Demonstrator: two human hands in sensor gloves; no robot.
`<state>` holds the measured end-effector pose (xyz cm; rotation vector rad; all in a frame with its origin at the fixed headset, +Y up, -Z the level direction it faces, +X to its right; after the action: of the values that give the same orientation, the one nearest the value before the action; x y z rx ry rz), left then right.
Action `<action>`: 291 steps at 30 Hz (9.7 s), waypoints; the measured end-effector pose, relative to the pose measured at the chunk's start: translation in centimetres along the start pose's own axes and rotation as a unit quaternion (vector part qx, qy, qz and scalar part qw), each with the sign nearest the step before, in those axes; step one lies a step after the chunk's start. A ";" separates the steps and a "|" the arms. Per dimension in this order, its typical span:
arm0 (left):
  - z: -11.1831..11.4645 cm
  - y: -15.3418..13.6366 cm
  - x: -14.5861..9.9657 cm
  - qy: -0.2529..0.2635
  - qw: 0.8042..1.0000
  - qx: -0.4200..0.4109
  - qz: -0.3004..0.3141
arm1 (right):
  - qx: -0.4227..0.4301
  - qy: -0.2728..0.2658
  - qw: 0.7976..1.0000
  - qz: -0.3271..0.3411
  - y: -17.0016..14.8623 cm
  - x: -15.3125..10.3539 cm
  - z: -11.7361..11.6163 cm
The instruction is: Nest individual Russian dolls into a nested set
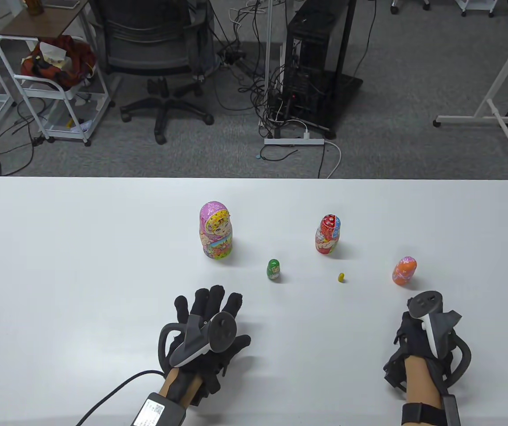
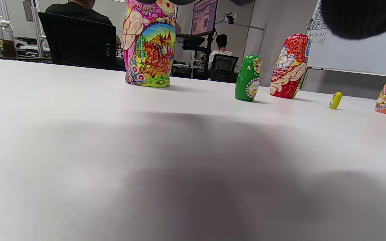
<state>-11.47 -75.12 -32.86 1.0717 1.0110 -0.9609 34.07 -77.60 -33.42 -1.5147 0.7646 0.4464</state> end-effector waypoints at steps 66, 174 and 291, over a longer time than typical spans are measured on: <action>-3.8 3.4 -2.8 0.170 0.977 -0.075 0.103 | -0.211 -0.063 0.823 0.523 16.1 -21.0 -3.5; -3.6 3.7 -2.8 0.130 0.978 -0.103 0.129 | -0.151 0.075 0.843 0.511 16.6 -18.3 -3.6; -1.2 -1.0 -0.4 0.048 0.999 0.011 0.006 | -0.014 -0.136 0.908 0.396 19.4 -16.0 4.1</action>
<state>-12.71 -74.06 -32.87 1.1501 1.0732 -0.9190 10.04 -69.69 -36.78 -1.0756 1.1352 1.2500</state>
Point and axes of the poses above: the tracker on the back of each hand, its own y axis roughly to the thumb side, its own x axis roughly from the wrist to the fingertips, z = x × y, the point moved 4 cm from there along x, roughly from the wrist to the fingertips, and after that the axes turned 6 degrees about -x, right-handed, at the moved point
